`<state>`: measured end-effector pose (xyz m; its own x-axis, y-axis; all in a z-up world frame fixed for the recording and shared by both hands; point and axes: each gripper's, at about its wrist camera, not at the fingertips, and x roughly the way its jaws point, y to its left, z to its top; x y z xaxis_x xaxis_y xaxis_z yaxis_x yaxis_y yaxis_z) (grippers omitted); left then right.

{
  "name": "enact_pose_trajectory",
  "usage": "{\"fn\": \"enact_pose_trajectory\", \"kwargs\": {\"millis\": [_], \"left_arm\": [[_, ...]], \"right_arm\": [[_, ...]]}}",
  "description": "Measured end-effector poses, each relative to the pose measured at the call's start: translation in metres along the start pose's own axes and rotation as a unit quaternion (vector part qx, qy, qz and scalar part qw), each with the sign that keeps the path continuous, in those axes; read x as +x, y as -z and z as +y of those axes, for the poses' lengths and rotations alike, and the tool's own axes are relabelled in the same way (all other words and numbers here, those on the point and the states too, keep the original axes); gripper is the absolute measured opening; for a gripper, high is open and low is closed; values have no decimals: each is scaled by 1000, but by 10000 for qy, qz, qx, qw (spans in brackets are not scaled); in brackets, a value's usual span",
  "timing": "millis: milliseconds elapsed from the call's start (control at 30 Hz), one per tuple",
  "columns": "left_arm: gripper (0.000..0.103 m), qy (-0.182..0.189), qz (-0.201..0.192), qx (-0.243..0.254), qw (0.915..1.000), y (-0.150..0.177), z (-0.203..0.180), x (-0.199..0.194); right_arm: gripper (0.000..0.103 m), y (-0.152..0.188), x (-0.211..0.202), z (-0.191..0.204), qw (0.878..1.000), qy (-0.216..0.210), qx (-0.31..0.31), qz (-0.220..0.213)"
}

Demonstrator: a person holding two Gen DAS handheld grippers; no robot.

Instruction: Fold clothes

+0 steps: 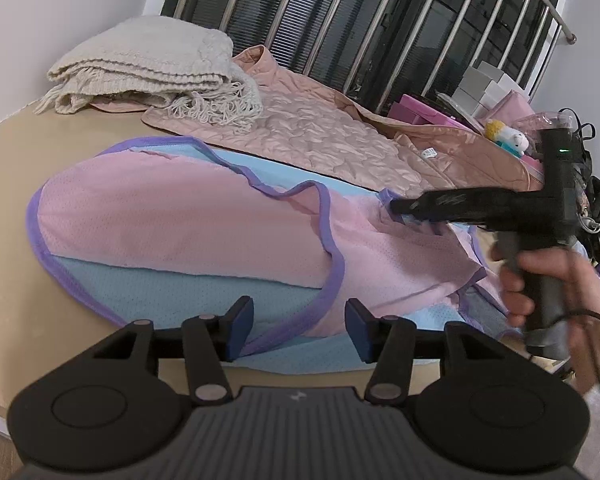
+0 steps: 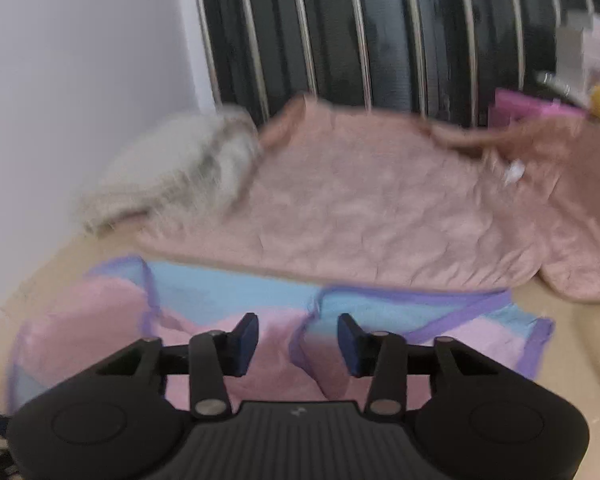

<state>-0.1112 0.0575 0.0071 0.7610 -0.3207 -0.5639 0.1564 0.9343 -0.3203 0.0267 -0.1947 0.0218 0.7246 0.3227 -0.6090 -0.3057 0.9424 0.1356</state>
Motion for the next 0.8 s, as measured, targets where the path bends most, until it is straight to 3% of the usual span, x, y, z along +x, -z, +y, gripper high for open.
{"fn": "enact_pose_trajectory", "kwargs": {"millis": [33,67,267,433,567,667,800], "left_arm": [[52,-3,-2,0,10000,0,-1,0],[52,2,-6,-10,10000,0,0,0],[52,-6,12,13,10000,0,0,0],[52,204,67,-177,9996,-4,11,-7],[54,369,-55,-39,9993,-4,25,-29],[55,487,75,165,9986,-7,22,-29],[52,472,187,493,9975,-11,5,-9]], "right_arm": [[18,1,10,1,9999,22,-17,129],[3,3,12,0,9999,35,58,126],[1,16,-18,-25,9953,210,825,-464],[10,24,-28,-23,9977,263,549,-311],[29,43,-81,-12,9969,-302,134,-713],[29,70,-112,-4,9958,-751,-289,-442],[29,100,-115,4,9963,-774,-365,-39]]}}
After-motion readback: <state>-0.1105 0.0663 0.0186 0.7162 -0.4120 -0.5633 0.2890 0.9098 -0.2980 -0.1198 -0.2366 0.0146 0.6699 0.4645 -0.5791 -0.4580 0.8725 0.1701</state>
